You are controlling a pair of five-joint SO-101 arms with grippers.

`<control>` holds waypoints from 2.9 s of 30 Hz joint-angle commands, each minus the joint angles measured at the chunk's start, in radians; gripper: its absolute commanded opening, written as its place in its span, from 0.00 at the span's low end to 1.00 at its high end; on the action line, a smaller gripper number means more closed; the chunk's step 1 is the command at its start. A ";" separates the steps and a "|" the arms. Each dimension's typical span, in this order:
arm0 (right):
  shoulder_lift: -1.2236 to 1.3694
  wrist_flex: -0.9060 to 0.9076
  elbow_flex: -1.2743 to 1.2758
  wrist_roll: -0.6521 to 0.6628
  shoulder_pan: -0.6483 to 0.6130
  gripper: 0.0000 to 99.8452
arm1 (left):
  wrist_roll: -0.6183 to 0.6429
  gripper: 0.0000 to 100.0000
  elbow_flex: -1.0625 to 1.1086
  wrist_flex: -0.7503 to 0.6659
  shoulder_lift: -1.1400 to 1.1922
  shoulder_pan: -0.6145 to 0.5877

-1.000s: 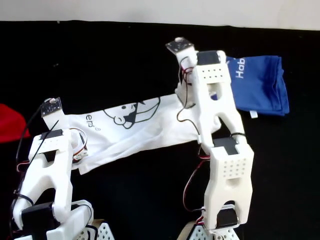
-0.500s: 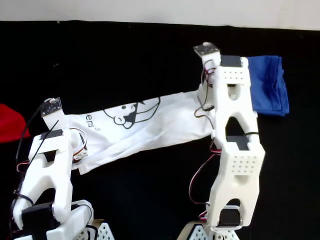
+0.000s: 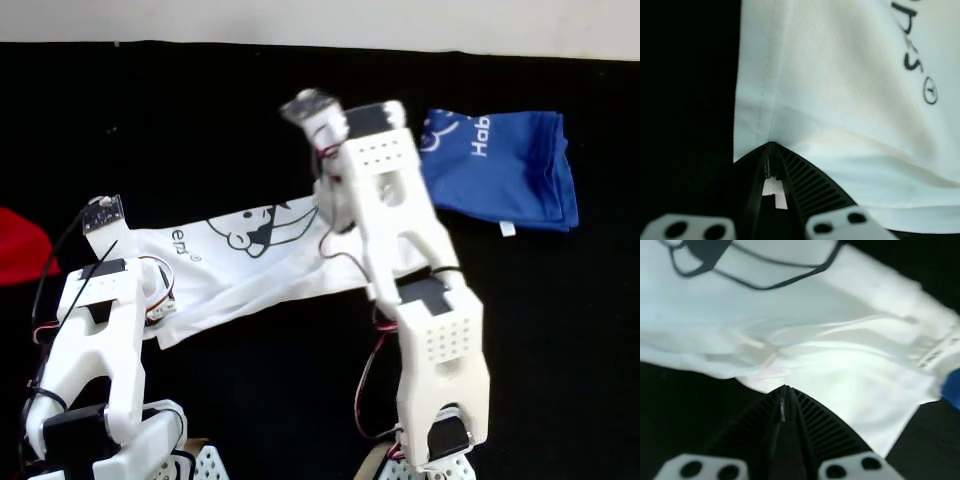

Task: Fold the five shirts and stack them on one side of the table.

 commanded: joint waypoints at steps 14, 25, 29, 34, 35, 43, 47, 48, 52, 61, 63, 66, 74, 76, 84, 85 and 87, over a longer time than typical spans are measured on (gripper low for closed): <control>-0.062 -0.384 0.228 -0.014 -0.051 0.01 | -0.006 0.01 0.001 -0.018 0.001 -0.013; -0.114 -0.298 0.105 -0.014 -0.168 0.01 | -0.006 0.01 0.001 -0.018 0.001 -0.013; -0.042 -0.305 0.147 -0.015 -0.266 0.01 | -0.006 0.01 0.001 -0.018 0.001 -0.013; 0.067 -0.314 0.145 -0.015 -0.306 0.01 | -0.006 0.01 0.001 -0.018 0.001 -0.013; 0.084 -0.315 0.145 -0.015 -0.305 0.01 | -0.006 0.01 0.001 -0.018 0.001 -0.013; 0.071 -0.157 0.145 -0.014 -0.314 0.01 | -0.006 0.01 0.001 -0.018 0.001 -0.013; 0.041 -0.090 0.153 -0.012 -0.314 0.01 | -0.006 0.01 0.001 -0.018 0.001 -0.013; 0.038 -0.071 0.153 -0.011 -0.315 0.01 | -0.006 0.01 0.001 -0.018 0.001 -0.013; 0.028 -0.045 0.143 -0.009 -0.315 0.01 | -0.006 0.01 0.001 -0.018 0.001 -0.013; 0.019 -0.153 0.051 -0.015 -0.325 0.01 | -0.006 0.01 0.001 -0.020 0.001 -0.013; 0.019 -0.189 0.101 -0.015 -0.335 0.01 | -0.006 0.01 0.001 -0.020 0.001 -0.013; 0.018 -0.220 0.193 -0.015 -0.360 0.01 | -0.006 0.01 0.001 -0.020 0.001 -0.013; 0.010 -0.219 0.289 -0.106 -0.371 0.01 | -0.006 0.01 0.001 -0.020 0.001 -0.013; 0.010 -0.219 0.289 -0.118 -0.371 0.01 | -0.006 0.01 0.001 -0.020 0.001 -0.013; -0.038 -0.229 0.191 -0.163 -0.323 0.01 | -0.006 0.01 0.002 -0.020 0.001 -0.013; -0.062 -0.214 0.162 -0.163 -0.309 0.01 | -0.006 0.01 0.002 -0.020 0.001 -0.013; -0.120 -0.173 0.102 -0.158 -0.278 0.01 | -0.006 0.01 0.004 -0.018 0.001 -0.013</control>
